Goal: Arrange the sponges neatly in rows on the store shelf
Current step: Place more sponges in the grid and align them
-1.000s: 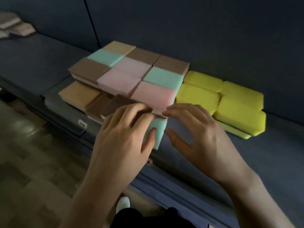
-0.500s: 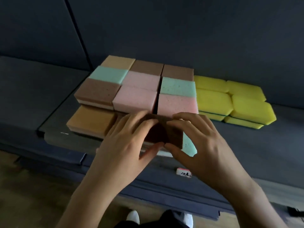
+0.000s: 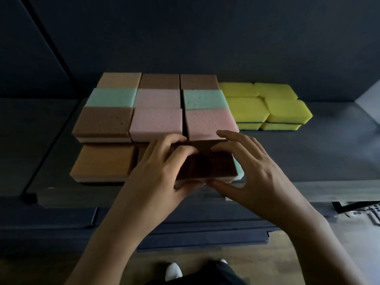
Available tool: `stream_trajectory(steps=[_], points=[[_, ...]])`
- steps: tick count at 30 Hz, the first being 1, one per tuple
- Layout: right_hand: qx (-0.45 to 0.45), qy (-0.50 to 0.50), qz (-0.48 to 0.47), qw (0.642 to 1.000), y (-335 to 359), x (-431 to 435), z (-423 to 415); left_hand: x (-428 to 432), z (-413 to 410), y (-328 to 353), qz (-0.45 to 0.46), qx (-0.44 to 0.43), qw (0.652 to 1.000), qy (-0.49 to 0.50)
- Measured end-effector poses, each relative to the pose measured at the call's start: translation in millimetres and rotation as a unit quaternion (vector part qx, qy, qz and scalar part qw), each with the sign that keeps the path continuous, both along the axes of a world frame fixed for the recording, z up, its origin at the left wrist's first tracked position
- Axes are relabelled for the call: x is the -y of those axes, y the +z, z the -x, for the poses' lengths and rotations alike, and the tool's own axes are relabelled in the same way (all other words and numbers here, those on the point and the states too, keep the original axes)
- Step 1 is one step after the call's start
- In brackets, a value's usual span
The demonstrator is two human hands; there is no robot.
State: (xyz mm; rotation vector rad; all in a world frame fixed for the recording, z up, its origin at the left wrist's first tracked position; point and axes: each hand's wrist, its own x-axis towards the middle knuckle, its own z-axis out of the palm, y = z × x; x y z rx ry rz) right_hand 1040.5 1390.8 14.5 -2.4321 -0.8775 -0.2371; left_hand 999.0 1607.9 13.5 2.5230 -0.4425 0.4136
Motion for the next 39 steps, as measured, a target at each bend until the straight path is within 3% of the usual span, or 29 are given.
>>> stream_trajectory(steps=[15,28,39], points=[[0.002,0.082,-0.029,0.996,-0.6,21.0,-3.1,19.8,19.4,7.7,0.002,-0.019,1.000,0.009],[-0.014,0.080,-0.061,0.995,-2.0,40.7,0.1,44.8,31.1,9.7,-0.073,0.009,0.996,0.041],[0.033,0.086,-0.060,0.994,8.7,17.6,3.2,8.2,23.1,9.7,-0.069,0.022,0.997,0.018]])
